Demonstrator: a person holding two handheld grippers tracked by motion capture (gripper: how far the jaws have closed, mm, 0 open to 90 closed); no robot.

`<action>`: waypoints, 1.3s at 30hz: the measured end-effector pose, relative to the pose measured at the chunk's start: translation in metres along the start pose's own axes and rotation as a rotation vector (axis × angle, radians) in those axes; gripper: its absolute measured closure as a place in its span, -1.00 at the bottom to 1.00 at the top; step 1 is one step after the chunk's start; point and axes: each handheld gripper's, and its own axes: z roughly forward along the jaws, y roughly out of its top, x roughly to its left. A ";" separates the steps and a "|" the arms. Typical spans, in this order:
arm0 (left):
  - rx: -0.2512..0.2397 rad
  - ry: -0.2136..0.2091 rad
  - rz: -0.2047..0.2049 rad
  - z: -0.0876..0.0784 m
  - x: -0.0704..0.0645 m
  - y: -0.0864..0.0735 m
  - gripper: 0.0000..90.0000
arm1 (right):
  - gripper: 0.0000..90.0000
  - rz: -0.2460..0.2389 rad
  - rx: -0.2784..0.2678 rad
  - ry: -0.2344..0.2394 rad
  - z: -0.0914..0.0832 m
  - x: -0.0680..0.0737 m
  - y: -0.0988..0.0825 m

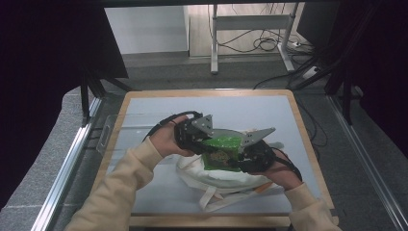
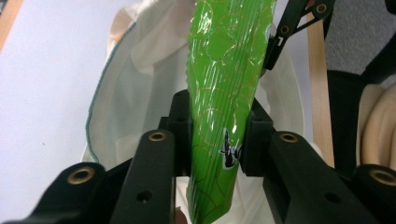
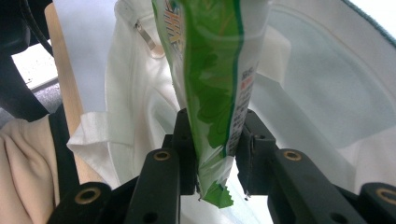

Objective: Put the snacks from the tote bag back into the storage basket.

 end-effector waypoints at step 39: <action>-0.093 0.040 -0.105 -0.031 0.014 -0.022 0.67 | -0.16 0.184 -0.282 -0.109 -0.036 -0.007 -0.042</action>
